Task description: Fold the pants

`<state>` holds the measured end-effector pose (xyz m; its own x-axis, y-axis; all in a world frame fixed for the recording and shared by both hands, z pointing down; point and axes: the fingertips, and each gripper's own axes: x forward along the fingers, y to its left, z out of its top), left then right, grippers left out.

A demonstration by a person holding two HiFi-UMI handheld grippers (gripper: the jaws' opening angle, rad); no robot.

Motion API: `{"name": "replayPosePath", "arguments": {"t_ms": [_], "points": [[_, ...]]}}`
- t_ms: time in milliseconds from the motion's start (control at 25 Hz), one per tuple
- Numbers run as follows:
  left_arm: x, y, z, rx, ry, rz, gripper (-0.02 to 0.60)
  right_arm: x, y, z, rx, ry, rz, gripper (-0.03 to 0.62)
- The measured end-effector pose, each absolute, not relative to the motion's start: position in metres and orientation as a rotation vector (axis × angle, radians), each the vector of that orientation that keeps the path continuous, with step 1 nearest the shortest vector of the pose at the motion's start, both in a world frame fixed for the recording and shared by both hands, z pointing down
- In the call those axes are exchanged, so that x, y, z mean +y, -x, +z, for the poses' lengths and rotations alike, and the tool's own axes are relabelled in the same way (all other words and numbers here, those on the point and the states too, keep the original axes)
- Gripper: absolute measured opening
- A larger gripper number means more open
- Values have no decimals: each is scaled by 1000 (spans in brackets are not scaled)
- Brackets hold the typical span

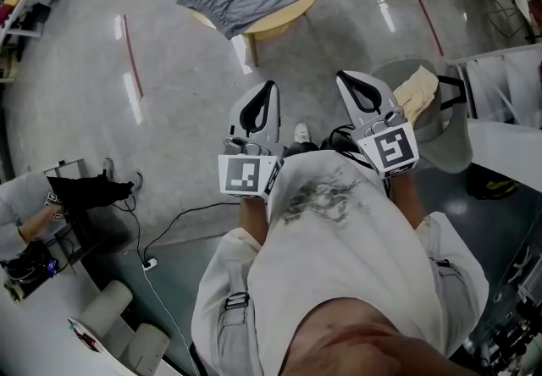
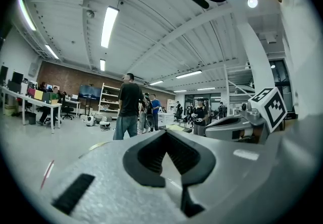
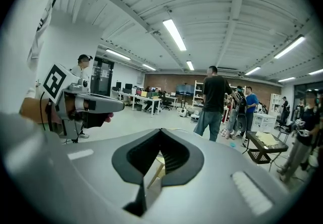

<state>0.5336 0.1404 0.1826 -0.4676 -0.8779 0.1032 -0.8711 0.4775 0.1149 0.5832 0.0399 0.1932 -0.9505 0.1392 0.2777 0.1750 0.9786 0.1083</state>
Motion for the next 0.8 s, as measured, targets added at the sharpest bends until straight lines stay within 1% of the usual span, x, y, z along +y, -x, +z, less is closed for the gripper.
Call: {"name": "replayPosePath", "arguments": {"t_ms": [360, 800], "points": [[120, -499, 186, -2563, -1506, -65, 2, 20, -545, 199, -2827, 260, -183, 9], [68, -440, 202, -2591, -1385, -61, 2, -42, -474, 213, -2795, 367, -182, 9]]}}
